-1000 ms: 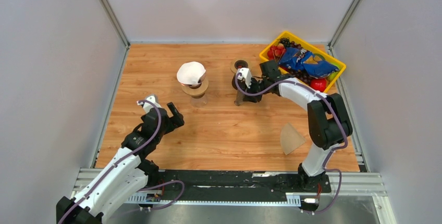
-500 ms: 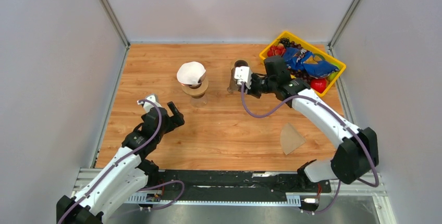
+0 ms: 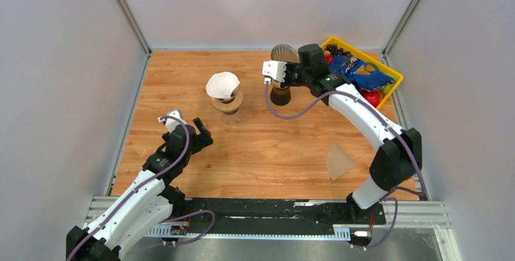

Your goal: Place the coffee filter in the dripper

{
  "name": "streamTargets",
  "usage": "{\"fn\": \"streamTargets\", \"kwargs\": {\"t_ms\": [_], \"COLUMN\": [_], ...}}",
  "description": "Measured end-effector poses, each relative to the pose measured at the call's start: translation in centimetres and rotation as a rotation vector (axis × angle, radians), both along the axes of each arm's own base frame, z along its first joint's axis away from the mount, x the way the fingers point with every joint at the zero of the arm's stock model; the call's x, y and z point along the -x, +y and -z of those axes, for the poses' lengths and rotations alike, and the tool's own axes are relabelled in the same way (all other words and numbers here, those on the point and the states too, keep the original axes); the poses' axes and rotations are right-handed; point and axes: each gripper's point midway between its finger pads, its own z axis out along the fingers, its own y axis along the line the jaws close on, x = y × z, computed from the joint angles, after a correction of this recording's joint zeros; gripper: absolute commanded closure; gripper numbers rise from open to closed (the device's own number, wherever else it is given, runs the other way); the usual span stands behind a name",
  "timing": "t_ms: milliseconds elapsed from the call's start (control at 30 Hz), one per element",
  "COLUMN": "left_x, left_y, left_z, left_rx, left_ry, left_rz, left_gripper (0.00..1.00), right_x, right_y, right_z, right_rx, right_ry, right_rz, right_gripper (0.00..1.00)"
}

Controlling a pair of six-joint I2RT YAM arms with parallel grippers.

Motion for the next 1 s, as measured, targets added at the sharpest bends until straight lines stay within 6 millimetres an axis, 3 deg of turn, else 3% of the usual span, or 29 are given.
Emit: {"fn": "streamTargets", "kwargs": {"t_ms": [233,733,1000], "left_x": [-0.1,0.0,0.0], "left_y": [0.4,0.7,0.9], "left_z": [0.0,-0.1,-0.2], "left_rx": [-0.013,-0.022,-0.028], "left_ry": [-0.005,-0.007,-0.012], "left_rz": [-0.017,-0.029,-0.038], "left_gripper": [0.00,0.00,0.00], "right_x": [-3.6,-4.0,-3.7], "right_y": [0.1,-0.5,-0.7], "right_z": [3.0,5.1,5.2], "right_rx": [0.107,0.216,0.276], "right_ry": [-0.007,0.021,0.023], "right_rz": [0.037,0.010,-0.030], "right_gripper": [1.00,1.00,1.00]}}
